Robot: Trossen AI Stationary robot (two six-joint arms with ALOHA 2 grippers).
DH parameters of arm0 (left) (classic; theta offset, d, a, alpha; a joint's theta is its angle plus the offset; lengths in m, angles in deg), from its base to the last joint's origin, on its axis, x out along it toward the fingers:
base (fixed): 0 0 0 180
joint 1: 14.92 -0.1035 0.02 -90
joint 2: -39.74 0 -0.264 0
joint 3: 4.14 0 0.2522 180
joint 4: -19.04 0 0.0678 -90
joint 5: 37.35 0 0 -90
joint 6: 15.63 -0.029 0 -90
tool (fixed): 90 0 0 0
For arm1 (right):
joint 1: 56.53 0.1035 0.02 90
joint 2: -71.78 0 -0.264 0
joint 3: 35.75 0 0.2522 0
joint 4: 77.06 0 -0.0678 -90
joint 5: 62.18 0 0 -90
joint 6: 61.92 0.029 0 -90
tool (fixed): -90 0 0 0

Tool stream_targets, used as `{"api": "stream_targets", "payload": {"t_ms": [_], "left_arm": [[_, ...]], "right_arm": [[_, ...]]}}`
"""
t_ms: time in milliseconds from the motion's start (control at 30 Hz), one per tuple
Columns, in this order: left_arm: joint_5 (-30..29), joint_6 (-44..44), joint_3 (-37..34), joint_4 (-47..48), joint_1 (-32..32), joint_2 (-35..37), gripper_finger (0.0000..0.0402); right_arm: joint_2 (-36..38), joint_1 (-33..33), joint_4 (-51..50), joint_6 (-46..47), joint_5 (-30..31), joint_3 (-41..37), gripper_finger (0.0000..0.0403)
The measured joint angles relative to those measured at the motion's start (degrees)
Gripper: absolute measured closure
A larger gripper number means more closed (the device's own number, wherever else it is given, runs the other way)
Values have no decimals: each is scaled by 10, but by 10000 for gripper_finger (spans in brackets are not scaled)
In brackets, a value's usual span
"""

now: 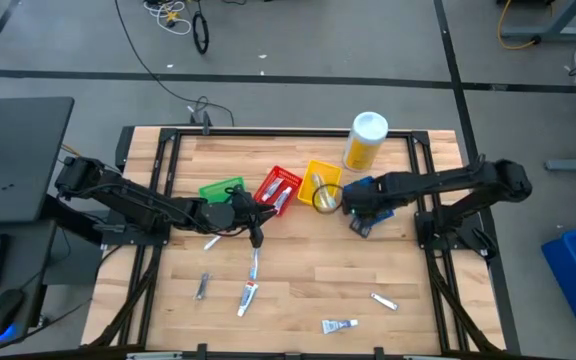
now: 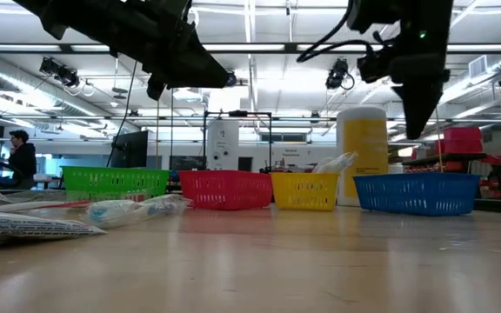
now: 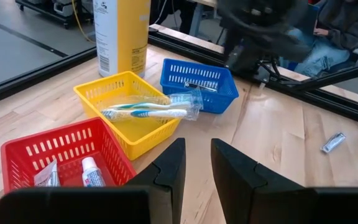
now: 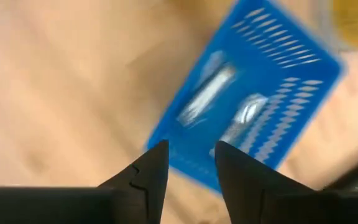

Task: Pick & Place Travel size toiletries
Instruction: Put the silver nail cutter into the blue bin

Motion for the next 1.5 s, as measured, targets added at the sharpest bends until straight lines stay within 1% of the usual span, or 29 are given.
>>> {"api": "stream_targets", "payload": {"t_ms": [67, 267, 367, 433, 500, 667, 833, 933, 1000, 1067, 1133, 1200, 1300, 1367, 1500], "left_arm": [[0, 0, 0, 0, 0, 0, 319], [0, 0, 0, 0, 0, 0, 319], [1, 0, 0, 0, 0, 0, 319], [5, 0, 0, 0, 0, 0, 319], [10, 0, 0, 0, 0, 0, 319], [11, 0, 0, 0, 0, 0, 319], [14, 0, 0, 0, 0, 0, 319], [22, 0, 0, 0, 0, 0, 319], [28, 0, 0, 0, 0, 0, 319], [36, -1, 0, 0, 0, 0, 319], [43, -3, 0, 0, 0, 0, 319], [43, -4, 0, 0, 0, 0, 319], [43, -4, 0, 0, 0, 0, 319], [43, -4, 0, 0, 0, 0, 319], [43, -4, 0, 0, 0, 0, 319]], "right_arm": [[0, 32, 0, 7, -17, 0, 268], [0, 145, 5, 41, -41, 0, 276], [0, 201, 21, 53, -71, 0, 278], [0, 236, 40, 57, -93, 0, 279], [0, 269, 68, 67, -99, -3, 279], [0, 331, 148, 87, -94, -28, 275], [0, 367, 187, 196, -105, -65, 257], [0, 386, 197, 263, -133, -93, 237], [0, 401, 218, 292, -167, -115, 224], [0, 416, 255, 305, -198, -141, 213], [0, 431, 297, 315, -216, -167, 206], [-2, 442, 329, 335, -213, -184, 203], [-11, 448, 327, 353, -211, -188, 208], [-19, 448, 330, 356, -211, -188, 212], [-43, 448, 370, 352, -210, -188, 217]]}}
